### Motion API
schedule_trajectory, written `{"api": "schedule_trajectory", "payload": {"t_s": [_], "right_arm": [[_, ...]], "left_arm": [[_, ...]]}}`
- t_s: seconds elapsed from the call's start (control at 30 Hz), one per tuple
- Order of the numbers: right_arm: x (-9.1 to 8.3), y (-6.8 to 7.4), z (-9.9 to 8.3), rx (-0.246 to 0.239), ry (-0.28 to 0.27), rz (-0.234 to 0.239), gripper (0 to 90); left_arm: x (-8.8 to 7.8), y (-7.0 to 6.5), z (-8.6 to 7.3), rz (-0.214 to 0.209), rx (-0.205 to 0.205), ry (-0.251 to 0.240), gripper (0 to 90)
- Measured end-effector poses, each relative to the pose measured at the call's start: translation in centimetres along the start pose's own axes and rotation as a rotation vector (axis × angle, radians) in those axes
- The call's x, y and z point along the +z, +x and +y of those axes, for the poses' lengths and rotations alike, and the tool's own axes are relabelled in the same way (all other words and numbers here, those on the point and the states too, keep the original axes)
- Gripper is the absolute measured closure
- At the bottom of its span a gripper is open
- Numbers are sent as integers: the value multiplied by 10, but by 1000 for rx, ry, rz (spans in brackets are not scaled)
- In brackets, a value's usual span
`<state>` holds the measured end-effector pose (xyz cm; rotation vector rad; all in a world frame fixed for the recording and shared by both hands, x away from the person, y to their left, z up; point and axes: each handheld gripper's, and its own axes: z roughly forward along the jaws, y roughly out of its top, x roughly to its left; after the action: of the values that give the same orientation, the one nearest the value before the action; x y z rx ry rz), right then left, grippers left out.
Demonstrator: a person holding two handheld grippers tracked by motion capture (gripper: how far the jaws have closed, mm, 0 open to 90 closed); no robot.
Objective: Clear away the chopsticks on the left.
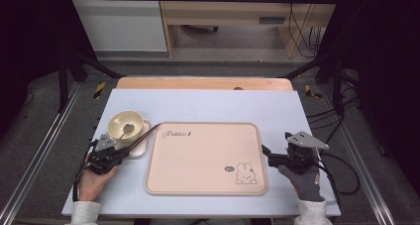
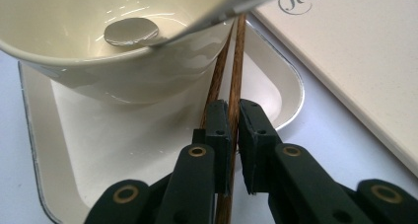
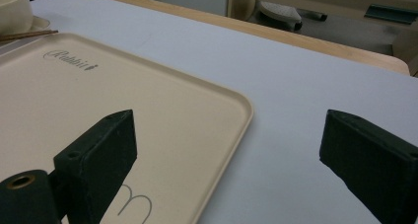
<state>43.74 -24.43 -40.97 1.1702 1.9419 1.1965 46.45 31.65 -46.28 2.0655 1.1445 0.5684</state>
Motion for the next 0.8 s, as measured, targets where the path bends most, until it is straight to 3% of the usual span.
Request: {"api": "schedule_trajectory", "payload": {"t_s": [0.43,0.8], "right_arm": [[-1,-1,0,1,-4,-4,74],[-3,-1,1,1,-6,-2,69]], "left_arm": [[-2,-6,2,-21,2,-6,851],[-13,-13,5,-24,-35,-62,851]]}}
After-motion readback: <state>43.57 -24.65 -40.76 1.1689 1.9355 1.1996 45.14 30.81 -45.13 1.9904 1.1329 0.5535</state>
